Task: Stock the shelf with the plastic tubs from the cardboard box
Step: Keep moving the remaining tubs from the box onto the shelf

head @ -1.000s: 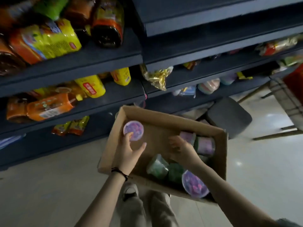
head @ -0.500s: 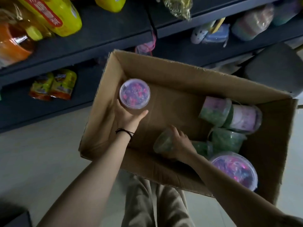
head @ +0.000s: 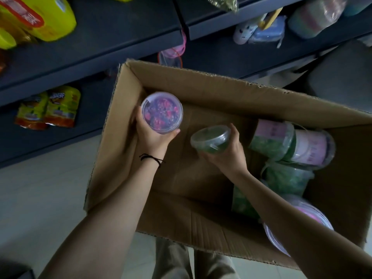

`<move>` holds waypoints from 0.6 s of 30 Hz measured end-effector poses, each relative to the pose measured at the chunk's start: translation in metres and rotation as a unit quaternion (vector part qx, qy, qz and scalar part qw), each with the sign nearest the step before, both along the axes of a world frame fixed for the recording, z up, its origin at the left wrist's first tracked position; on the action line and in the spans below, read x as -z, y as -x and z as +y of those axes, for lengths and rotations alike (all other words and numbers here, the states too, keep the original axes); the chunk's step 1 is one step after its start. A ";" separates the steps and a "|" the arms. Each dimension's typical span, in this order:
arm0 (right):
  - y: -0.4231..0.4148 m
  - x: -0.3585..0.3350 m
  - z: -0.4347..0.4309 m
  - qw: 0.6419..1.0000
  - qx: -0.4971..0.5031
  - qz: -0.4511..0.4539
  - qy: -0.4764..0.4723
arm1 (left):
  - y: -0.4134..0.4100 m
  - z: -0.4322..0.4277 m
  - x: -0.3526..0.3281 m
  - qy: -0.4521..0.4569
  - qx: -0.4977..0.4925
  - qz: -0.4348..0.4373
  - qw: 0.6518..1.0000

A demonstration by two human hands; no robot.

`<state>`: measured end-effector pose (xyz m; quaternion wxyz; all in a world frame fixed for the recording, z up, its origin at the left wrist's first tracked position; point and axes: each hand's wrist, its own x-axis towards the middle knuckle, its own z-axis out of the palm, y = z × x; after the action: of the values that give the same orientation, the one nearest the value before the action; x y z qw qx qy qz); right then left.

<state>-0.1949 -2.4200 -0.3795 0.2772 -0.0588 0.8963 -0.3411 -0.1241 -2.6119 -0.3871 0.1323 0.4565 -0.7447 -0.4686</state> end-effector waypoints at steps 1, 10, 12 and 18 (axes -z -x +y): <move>0.000 -0.001 0.001 1.000 0.008 -0.005 0.005 | 0.001 -0.001 -0.003 0.001 -0.001 -0.003 1.000; 0.000 -0.002 0.008 0.996 0.077 -0.045 0.011 | -0.011 -0.009 -0.026 -0.130 0.147 -0.132 0.972; 0.004 0.000 0.005 0.995 0.079 -0.067 0.014 | -0.008 -0.005 -0.028 -0.119 0.156 -0.121 0.973; 0.010 0.002 -0.001 0.993 0.081 -0.083 0.009 | 0.006 0.017 -0.012 -0.130 0.118 -0.056 0.983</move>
<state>-0.2049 -2.4206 -0.3815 0.3213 0.0406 0.8691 -0.3739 -0.1304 -2.5945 -0.3747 -0.0261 0.4037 -0.7327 -0.5473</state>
